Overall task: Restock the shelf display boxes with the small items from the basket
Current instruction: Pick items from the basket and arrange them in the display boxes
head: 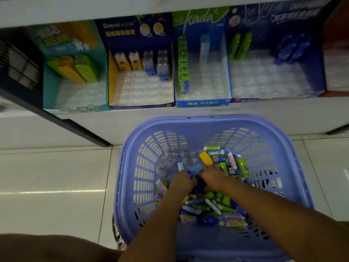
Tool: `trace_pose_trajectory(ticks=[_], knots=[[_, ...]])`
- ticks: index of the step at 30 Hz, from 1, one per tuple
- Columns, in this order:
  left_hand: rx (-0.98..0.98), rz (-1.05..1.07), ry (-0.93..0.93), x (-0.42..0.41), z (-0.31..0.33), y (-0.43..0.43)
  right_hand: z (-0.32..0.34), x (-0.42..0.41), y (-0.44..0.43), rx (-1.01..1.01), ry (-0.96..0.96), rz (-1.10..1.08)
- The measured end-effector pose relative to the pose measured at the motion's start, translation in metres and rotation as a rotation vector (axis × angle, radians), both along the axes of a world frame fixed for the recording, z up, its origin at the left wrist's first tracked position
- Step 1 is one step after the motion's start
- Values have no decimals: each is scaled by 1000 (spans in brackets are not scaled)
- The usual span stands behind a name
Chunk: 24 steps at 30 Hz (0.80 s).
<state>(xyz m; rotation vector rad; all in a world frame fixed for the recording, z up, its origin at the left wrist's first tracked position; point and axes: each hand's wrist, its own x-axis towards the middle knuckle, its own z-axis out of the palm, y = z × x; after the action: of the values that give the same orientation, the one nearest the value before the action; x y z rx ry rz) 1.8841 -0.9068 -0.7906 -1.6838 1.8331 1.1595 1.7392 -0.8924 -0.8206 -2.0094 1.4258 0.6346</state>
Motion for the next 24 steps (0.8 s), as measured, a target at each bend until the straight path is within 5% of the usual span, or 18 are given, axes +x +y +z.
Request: trace_pose_trajectory(ticks=[4, 14, 19, 24], knots=[[30, -153, 101, -9, -6, 3, 13, -6, -9, 116, -120, -181], [-67, -370, -149, -17, -4, 11, 88, -73, -10, 103, -548, -817], [-57, -148, -94, -12, 9, 6, 153, -100, -3, 146, -811, -822], [-71, 151, 271, -46, 70, -23, 215, -119, -6, 73, -1083, -805]])
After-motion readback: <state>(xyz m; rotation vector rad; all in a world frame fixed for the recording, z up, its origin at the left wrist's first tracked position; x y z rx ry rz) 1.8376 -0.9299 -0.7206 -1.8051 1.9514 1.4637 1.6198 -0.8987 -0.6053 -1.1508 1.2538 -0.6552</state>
